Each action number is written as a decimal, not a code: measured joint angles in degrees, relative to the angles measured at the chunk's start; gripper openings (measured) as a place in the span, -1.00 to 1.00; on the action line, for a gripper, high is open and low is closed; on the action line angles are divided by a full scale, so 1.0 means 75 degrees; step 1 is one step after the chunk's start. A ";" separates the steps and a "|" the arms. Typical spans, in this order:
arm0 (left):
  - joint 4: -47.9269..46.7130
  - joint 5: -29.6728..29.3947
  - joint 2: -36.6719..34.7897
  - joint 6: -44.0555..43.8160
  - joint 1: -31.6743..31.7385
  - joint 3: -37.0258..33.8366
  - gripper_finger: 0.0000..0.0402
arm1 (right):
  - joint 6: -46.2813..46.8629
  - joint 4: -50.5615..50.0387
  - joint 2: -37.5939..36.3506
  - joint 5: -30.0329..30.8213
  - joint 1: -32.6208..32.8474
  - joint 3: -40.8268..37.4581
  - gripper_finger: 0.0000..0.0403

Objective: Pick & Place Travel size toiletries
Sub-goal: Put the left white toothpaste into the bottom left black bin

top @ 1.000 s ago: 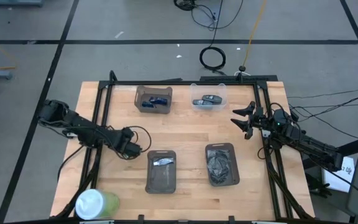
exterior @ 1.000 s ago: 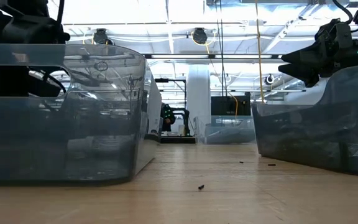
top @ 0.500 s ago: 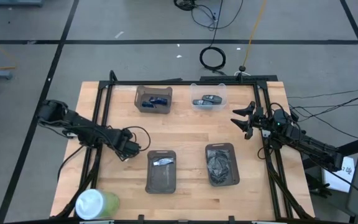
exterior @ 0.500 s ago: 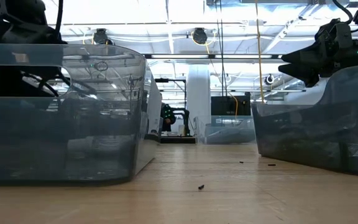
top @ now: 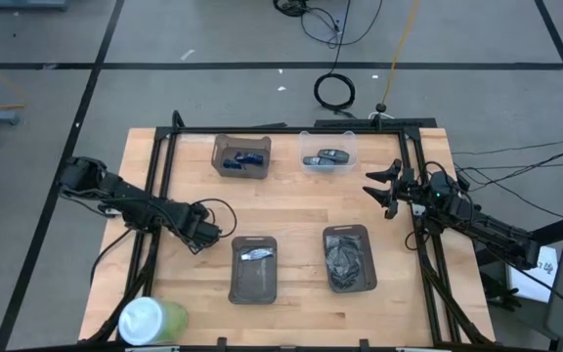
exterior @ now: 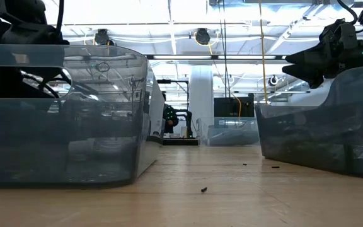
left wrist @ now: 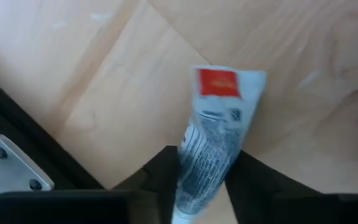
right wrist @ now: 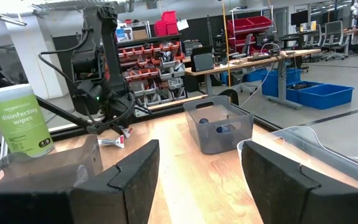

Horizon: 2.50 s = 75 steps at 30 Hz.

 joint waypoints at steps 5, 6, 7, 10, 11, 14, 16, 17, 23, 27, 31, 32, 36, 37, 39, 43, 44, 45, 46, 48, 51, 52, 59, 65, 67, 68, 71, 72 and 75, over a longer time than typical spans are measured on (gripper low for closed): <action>0.0426 -0.0107 0.0010 -0.0344 0.0000 -0.0013 -0.65 | -0.0003 -0.0001 -0.0003 0.0000 0.0000 -0.0001 0.08; 0.0515 -0.0135 0.0010 -0.0328 0.0000 -0.0016 -0.68 | 0.0000 0.0001 0.0000 0.0000 0.0000 -0.0001 0.08; 0.0596 -0.0147 0.0004 -0.0288 0.0000 -0.0018 -0.72 | -0.0001 0.0000 -0.0003 0.0000 0.0000 0.0001 0.08; 0.0750 -0.0288 0.0004 -0.0380 -0.0004 -0.0027 -0.80 | 0.0000 0.0001 0.0000 0.0000 0.0000 -0.0001 0.07; 0.0789 -0.0353 0.0004 -0.0483 -0.0003 -0.0026 -0.82 | 0.0000 0.0001 -0.0003 0.0000 0.0000 0.0000 0.07; 0.0863 -0.0484 0.0004 -0.0824 -0.0003 -0.0024 -0.86 | -0.0003 0.0001 -0.0003 0.0000 0.0000 -0.0002 0.08; 0.0897 -0.0522 0.0007 -0.1028 0.0000 -0.0024 -0.86 | 0.0000 -0.0001 -0.0003 0.0000 -0.0003 -0.0001 0.08; 0.0908 -0.0541 0.0007 -0.1097 0.0000 -0.0018 -0.86 | 0.0000 0.0001 -0.0003 0.0000 0.0000 -0.0001 0.09; 0.1104 -0.1044 0.0033 -0.1279 0.0003 0.0173 -0.82 | 0.0000 -0.0001 -0.0002 0.0000 -0.0001 -0.0001 0.08; 0.1082 -0.1412 0.0033 -0.1334 0.0003 0.0446 -0.89 | 0.0000 -0.0001 -0.0003 0.0000 0.0000 0.0001 0.08; 0.0969 -0.1528 0.0030 -0.0954 -0.0002 0.0778 -0.97 | -0.0002 0.0001 -0.0002 0.0000 0.0000 -0.0001 0.07; 0.0907 -0.1528 0.0030 -0.0843 -0.0002 0.0866 -0.97 | 0.0000 -0.0002 0.0000 0.0000 -0.0001 0.0001 0.07; 0.0576 -0.1634 0.0024 -0.0747 -0.0003 0.1220 -0.91 | 0.0000 0.0000 -0.0002 0.0000 0.0000 0.0001 0.08; 0.0451 -0.1703 0.0024 -0.0749 -0.0006 0.1314 -0.89 | 0.0000 0.0001 -0.0002 0.0000 -0.0002 0.0001 0.08; 0.0219 -0.1785 0.0024 -0.0770 -0.0006 0.1528 -0.88 | 0.0000 -0.0001 -0.0003 0.0000 0.0000 0.0001 0.09; 0.0037 -0.1831 0.0022 -0.0679 -0.0061 0.2007 -0.93 | -0.0002 0.0001 -0.0003 0.0002 -0.0003 -0.0002 0.09; 0.0035 -0.1886 0.0022 -0.0602 -0.0096 0.2130 -0.95 | 0.0000 0.0001 -0.0002 0.0000 0.0000 0.0001 0.08; 0.0025 -0.1951 0.0022 -0.0529 -0.0129 0.2270 -0.97 | 0.0000 0.0001 -0.0003 0.0000 -0.0003 0.0000 0.08; 0.0002 -0.2049 0.0019 -0.0475 -0.0168 0.2413 -0.97 | -0.0002 0.0001 -0.0003 0.0000 -0.0001 -0.0002 0.08; -0.0176 -0.2313 0.0019 -0.0456 -0.0248 0.2738 -0.95 | 0.0000 0.0001 -0.0001 0.0000 -0.0001 -0.0001 0.08; -0.0416 -0.2714 0.0016 -0.0375 -0.0382 0.3230 -0.88 | 0.0000 -0.0001 -0.0003 0.0000 0.0000 0.0001 0.08; -0.0458 -0.2829 0.0016 -0.0298 -0.0427 0.3390 -0.87 | 0.0000 0.0001 -0.0002 0.0000 -0.0001 -0.0001 0.08; -0.0498 -0.3363 0.0013 0.0255 -0.0666 0.4507 -0.85 | 0.0000 0.0001 -0.0003 0.0000 -0.0002 0.0000 0.08; 0.0682 -0.3294 0.0010 0.1202 -0.0923 0.4959 -0.85 | 0.0000 -0.0001 -0.0001 0.0000 -0.0001 0.0001 0.09; 0.1269 -0.2956 0.0010 0.1619 -0.1009 0.4959 -0.85 | -0.0002 0.0000 -0.0003 0.0000 -0.0003 0.0000 0.08; 0.1525 -0.2767 0.0010 0.1812 -0.1047 0.4959 -0.85 | -0.0001 0.0001 -0.0003 0.0000 -0.0001 0.0001 0.08; 0.2337 -0.2197 0.0084 0.2315 -0.1110 0.4952 -0.85 | 0.0000 0.0001 -0.0003 0.0000 -0.0002 -0.0001 0.08; 0.2486 -0.2039 0.0103 0.2460 -0.1129 0.4946 -0.85 | 0.0000 0.0001 0.0000 0.0000 0.0000 0.0001 0.08; 0.2656 -0.1826 0.0121 0.2616 -0.1209 0.4936 -0.85 | 0.0000 0.0001 -0.0003 0.0000 0.0000 0.0000 0.07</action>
